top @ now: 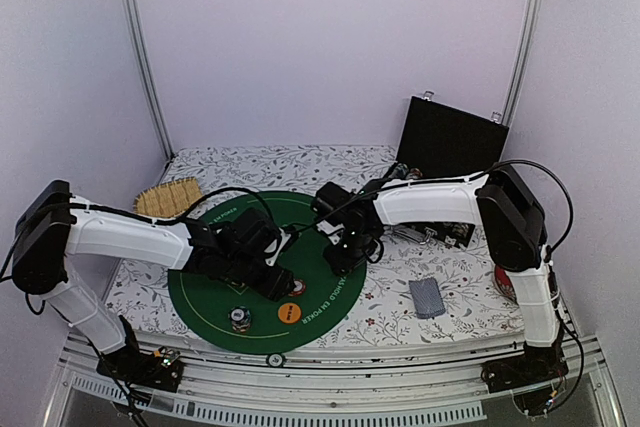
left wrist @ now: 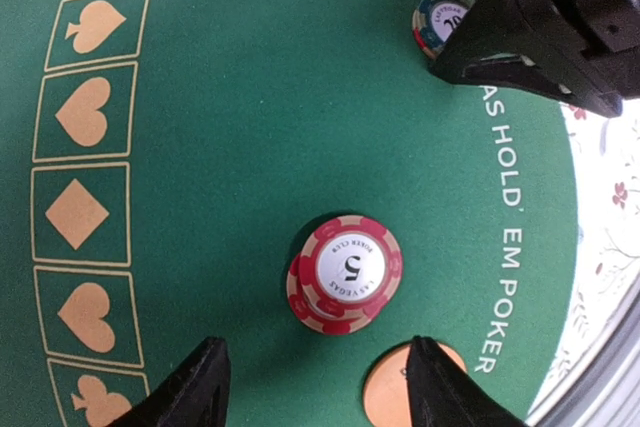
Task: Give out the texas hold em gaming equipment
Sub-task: Adjust the poker chips pile on the poker table mat.
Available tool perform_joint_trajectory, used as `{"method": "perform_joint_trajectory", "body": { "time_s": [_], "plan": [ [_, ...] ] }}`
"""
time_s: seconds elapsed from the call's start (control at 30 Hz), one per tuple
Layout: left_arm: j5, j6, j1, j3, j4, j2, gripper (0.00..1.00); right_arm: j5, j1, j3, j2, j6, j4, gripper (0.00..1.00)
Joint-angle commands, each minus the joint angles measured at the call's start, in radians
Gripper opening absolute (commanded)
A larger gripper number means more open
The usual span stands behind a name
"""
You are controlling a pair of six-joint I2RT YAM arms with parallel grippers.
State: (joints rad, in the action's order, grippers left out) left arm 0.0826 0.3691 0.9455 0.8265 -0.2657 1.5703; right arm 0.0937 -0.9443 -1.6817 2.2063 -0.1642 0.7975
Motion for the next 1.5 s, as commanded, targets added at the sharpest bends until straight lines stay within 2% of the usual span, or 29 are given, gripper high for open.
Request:
{"method": "perform_joint_trajectory", "body": {
  "time_s": [0.0, 0.17, 0.37, 0.47, 0.57, 0.9, 1.0, 1.17, 1.47],
  "plan": [
    [-0.014, -0.013, -0.015, 0.005, 0.036, 0.001, 0.66, -0.047, 0.011, 0.024, 0.0, 0.011, 0.012, 0.55],
    [-0.012, -0.032, -0.008, 0.03, 0.034, 0.033, 0.74, -0.105, 0.028, 0.034, -0.038, 0.011, -0.004, 0.63],
    [0.006, -0.052, 0.001, 0.09, 0.024, 0.095, 0.8, -0.165, 0.108, 0.101, -0.155, -0.023, -0.069, 0.65],
    [0.024, -0.048, 0.001, 0.134, -0.013, 0.146, 0.81, -0.146, 0.128, 0.127, -0.191, -0.024, -0.072, 0.67],
    [0.026, -0.04, 0.0, 0.166, -0.036, 0.187, 0.79, -0.096, 0.14, 0.146, -0.203, -0.026, -0.058, 0.68],
    [0.076, -0.038, 0.027, 0.22, -0.11, 0.267, 0.55, -0.082, 0.159, 0.18, -0.229, -0.02, -0.068, 0.67],
    [0.076, -0.027, 0.03, 0.192, -0.127, 0.253, 0.53, -0.083, 0.159, 0.182, -0.23, -0.016, -0.068, 0.67],
    [0.059, -0.016, 0.033, 0.15, -0.122, 0.202, 0.53, -0.088, 0.158, 0.18, -0.226, -0.006, -0.072, 0.67],
    [0.08, -0.021, 0.028, 0.138, -0.136, 0.17, 0.66, -0.095, 0.159, 0.177, -0.221, 0.006, -0.067, 0.67]
  ]
}}
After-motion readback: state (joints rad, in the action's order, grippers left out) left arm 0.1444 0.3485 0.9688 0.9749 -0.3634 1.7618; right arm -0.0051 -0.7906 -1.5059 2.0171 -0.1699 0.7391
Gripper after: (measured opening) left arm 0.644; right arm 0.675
